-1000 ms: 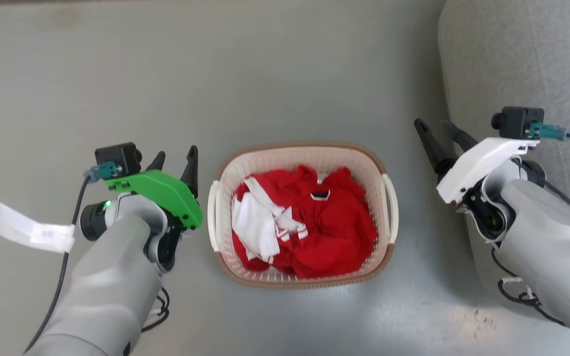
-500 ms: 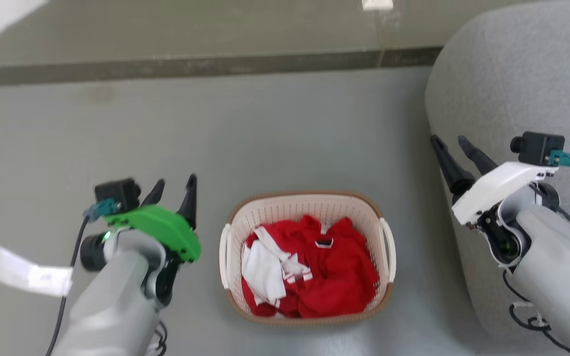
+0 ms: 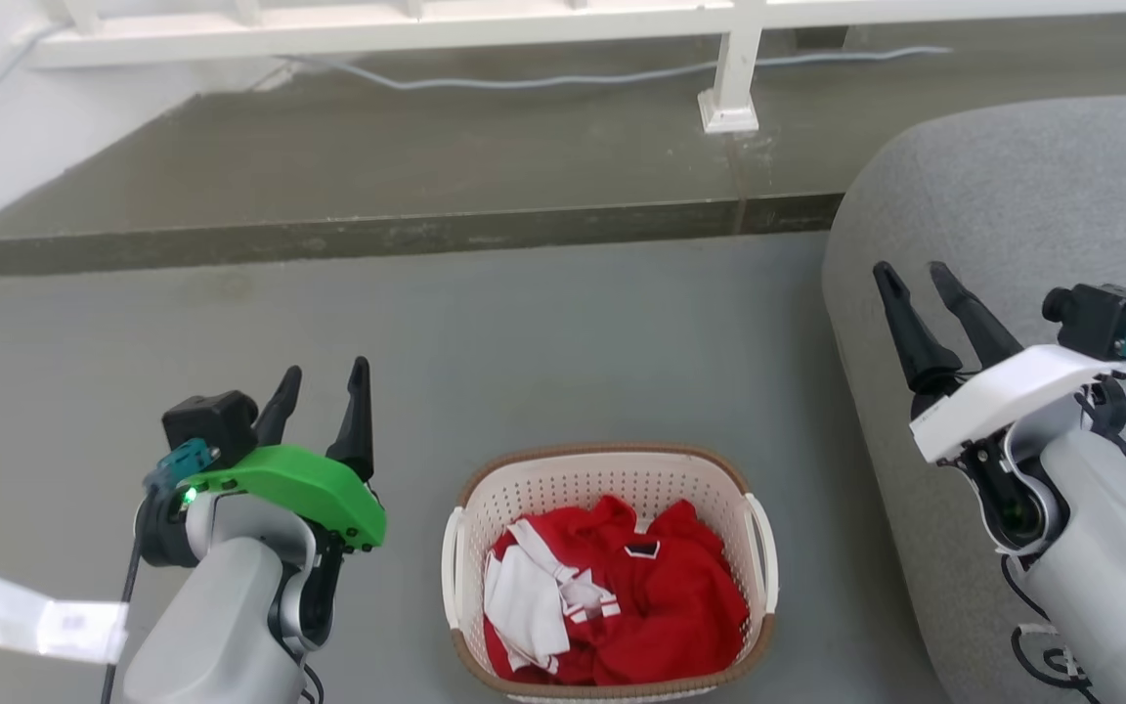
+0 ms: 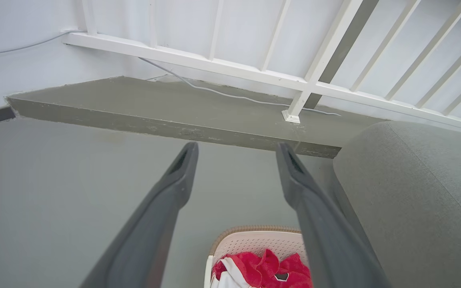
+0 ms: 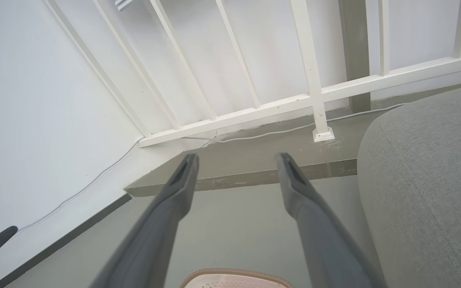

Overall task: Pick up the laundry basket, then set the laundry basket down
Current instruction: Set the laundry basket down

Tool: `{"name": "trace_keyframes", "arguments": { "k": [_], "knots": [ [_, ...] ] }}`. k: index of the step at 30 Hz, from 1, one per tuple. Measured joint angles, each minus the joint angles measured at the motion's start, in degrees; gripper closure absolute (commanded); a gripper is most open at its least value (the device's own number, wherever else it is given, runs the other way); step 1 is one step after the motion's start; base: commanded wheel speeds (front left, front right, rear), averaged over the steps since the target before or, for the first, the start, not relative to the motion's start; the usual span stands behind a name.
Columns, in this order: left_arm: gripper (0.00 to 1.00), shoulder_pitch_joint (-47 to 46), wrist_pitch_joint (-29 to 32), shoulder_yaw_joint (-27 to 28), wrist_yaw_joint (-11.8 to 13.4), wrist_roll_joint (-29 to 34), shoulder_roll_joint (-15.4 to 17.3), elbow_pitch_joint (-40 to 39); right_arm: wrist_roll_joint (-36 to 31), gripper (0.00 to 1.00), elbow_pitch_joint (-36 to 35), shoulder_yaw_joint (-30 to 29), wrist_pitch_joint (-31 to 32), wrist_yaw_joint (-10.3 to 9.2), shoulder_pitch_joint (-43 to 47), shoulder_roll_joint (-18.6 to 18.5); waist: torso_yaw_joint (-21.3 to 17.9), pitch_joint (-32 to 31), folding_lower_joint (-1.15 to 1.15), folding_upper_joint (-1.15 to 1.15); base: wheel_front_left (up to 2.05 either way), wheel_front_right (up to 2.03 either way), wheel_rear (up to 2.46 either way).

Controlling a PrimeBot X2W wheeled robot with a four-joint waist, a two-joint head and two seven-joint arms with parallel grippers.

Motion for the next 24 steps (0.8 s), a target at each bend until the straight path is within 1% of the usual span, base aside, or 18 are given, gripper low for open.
{"name": "trace_keyframes", "arguments": {
  "k": [2,3,7,9,11,14,16,20,21,24],
  "knots": [
    [0.0,1.2,0.0,1.4,0.4,1.0,-0.1,-2.2,-1.5,0.0,-1.6,-1.6,0.0,-0.16,1.1,0.2,0.0,-0.7,0.0,0.0,0.0,0.0,0.0],
    [0.0,1.9,0.0,2.2,0.4,1.3,-0.1,-3.4,-2.4,0.0,-2.4,-2.4,0.0,-0.65,1.9,0.2,0.0,-1.0,0.0,0.0,0.0,0.0,0.0],
    [0.0,4.5,-0.2,5.4,0.9,4.6,-0.1,-7.8,-5.8,0.0,-4.6,-4.3,0.0,-1.51,5.3,0.6,0.1,-2.2,0.0,0.0,0.0,0.0,0.0],
    [0.0,5.8,-0.2,5.9,1.0,5.7,-0.2,-9.4,-7.1,0.0,-5.6,-5.3,0.0,-2.03,7.2,1.2,0.1,-2.7,0.0,0.0,0.0,0.0,0.0],
    [0.0,7.3,-0.2,6.5,1.4,8.0,-0.2,-10.9,-8.1,0.0,-6.7,-6.2,0.0,-2.16,8.6,1.7,0.2,-3.0,0.0,0.0,0.0,0.0,0.0],
    [0.0,9.2,-0.2,7.8,1.7,9.0,-0.2,-12.9,-9.9,0.0,-8.1,-7.4,0.0,-2.42,10.1,2.1,0.3,-3.2,0.0,0.0,0.0,0.0,0.0],
    [0.0,10.4,-0.2,8.4,1.7,10.7,-0.4,-14.3,-10.8,0.0,-8.8,-8.2,0.0,-2.57,11.1,2.4,0.3,-3.3,0.0,0.0,0.0,0.0,0.0],
    [0.0,12.5,-0.2,9.1,1.7,11.9,-1.3,-16.2,-12.4,0.0,-10.2,-9.7,0.0,-2.6,13.2,3.0,0.4,-3.5,0.0,0.0,0.0,0.0,0.0],
    [0.0,13.6,-0.2,9.3,1.7,12.1,-1.6,-17.0,-13.4,0.0,-10.8,-10.5,0.0,-3.03,14.0,3.4,0.5,-3.6,0.0,0.0,0.0,0.0,0.0],
    [0.0,14.9,-0.2,9.7,1.6,13.6,-1.7,-18.1,-14.3,0.0,-11.5,-11.4,0.0,-3.03,15.1,4.0,0.6,-3.7,0.0,0.0,0.0,0.0,0.0]
  ]
}}
